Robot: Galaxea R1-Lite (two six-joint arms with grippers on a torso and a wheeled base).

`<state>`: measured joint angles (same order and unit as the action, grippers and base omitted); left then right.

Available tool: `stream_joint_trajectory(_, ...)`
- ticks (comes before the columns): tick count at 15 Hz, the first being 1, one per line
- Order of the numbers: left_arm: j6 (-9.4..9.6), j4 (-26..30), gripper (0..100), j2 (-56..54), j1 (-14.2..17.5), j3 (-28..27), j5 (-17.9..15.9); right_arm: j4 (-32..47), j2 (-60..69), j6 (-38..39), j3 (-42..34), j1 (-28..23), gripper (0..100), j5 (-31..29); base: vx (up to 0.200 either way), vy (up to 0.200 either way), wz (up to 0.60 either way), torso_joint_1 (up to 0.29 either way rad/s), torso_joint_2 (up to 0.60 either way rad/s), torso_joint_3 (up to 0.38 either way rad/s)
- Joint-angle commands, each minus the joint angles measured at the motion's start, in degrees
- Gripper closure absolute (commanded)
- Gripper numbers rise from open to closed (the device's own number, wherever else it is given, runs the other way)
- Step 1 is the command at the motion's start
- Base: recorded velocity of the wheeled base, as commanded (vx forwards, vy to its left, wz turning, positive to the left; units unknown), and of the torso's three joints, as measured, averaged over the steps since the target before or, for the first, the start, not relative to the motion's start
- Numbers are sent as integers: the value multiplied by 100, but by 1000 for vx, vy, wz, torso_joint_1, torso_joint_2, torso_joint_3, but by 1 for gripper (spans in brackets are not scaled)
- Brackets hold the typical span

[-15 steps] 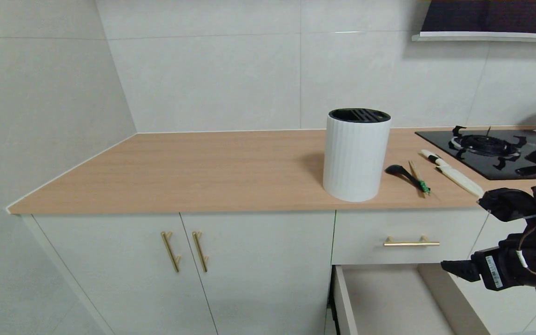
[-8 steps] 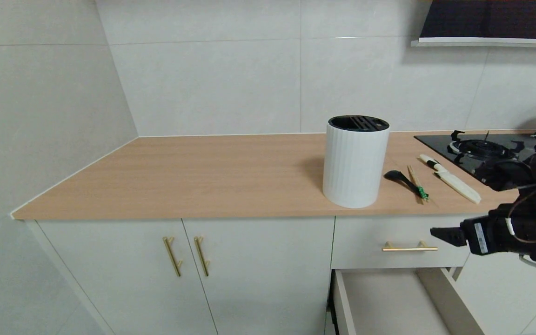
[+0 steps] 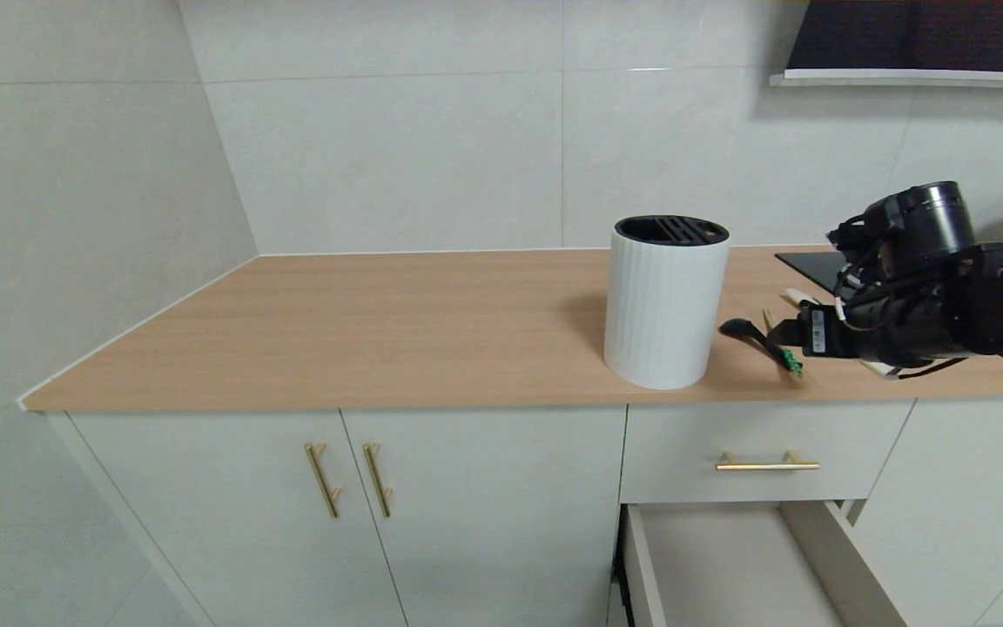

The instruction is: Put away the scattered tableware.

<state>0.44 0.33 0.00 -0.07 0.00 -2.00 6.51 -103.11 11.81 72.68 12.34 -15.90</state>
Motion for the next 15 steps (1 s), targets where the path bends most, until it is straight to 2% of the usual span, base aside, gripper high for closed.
stream_joint_trajectory(1,0,2,0,0,-1,0,7,26,-772,172,352,-74,0,-89,0,0,0,0,0,0)
stream_joint_trajectory(7,0,2,0,0,-1,0,7,-45,-1405,322,765,-399,0,-238,0,0,0,0,0,0)
stream_joint_trajectory(15,0,2,0,0,-1,0,-2,-194,-1581,330,835,-460,0,-230,0,0,0,0,0,0)
